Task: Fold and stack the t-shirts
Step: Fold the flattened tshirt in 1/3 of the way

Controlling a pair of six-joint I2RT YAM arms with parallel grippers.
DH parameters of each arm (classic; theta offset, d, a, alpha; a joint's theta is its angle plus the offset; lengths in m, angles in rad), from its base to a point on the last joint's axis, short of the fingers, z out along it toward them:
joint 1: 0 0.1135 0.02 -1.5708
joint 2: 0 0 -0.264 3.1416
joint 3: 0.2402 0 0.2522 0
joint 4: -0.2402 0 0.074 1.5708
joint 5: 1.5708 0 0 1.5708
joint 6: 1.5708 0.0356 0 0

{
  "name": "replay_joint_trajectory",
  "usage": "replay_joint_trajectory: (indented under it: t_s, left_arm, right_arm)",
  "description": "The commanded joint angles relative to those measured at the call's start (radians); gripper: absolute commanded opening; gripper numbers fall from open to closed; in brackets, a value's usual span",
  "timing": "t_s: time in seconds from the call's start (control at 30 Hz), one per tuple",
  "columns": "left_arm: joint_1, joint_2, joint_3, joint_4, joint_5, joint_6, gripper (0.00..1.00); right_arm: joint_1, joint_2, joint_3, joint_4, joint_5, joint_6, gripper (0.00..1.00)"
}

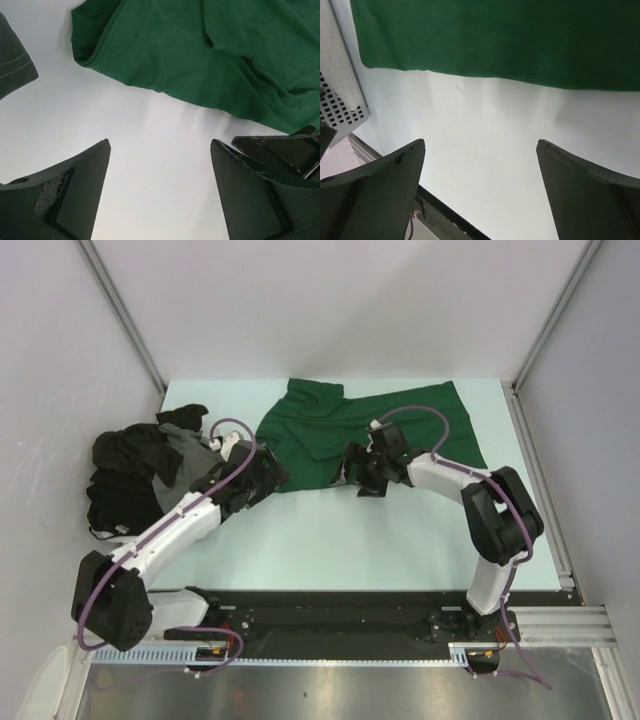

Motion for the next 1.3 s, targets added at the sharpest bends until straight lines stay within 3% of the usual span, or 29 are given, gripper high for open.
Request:
replay_joint_trajectory:
  t_s: [0.0, 0.3, 0.5, 0.67, 0.8, 0.97, 1.27]
  left_arm:
    - [0.013, 0.068, -0.025, 0.074, -0.019, -0.098, 0.86]
    - [0.014, 0.166, -0.048, 0.194, -0.019, -0.167, 0.86]
    - [0.016, 0.211, -0.035, 0.223, -0.036, -0.148, 0.87]
    - [0.029, 0.263, -0.008, 0.254, -0.022, -0.096, 0.87]
    - [0.043, 0.327, 0.053, 0.27, 0.022, -0.075, 0.87]
    - [0.043, 0.387, 0.159, 0.295, 0.079, -0.075, 0.88]
    - [0.043, 0.548, 0.259, 0.355, 0.12, -0.227, 0.86]
  right_arm:
    - [0.04, 0.048, 0.061, 0.104, 0.039, 0.082, 0.99]
    - [-0.009, 0.049, 0.066, 0.062, 0.144, 0.07, 1.0]
    - [-0.184, -0.056, -0.006, 0.009, 0.159, -0.014, 1.0]
    - [-0.382, -0.112, -0.063, 0.004, 0.083, -0.07, 1.0]
    - [-0.465, -0.11, -0.04, 0.015, 0.033, -0.087, 1.0]
    - [-0.456, -0.054, 0.032, 0.045, 0.024, -0.033, 1.0]
    - [-0.434, 0.042, 0.161, 0.094, 0.072, 0.044, 1.0]
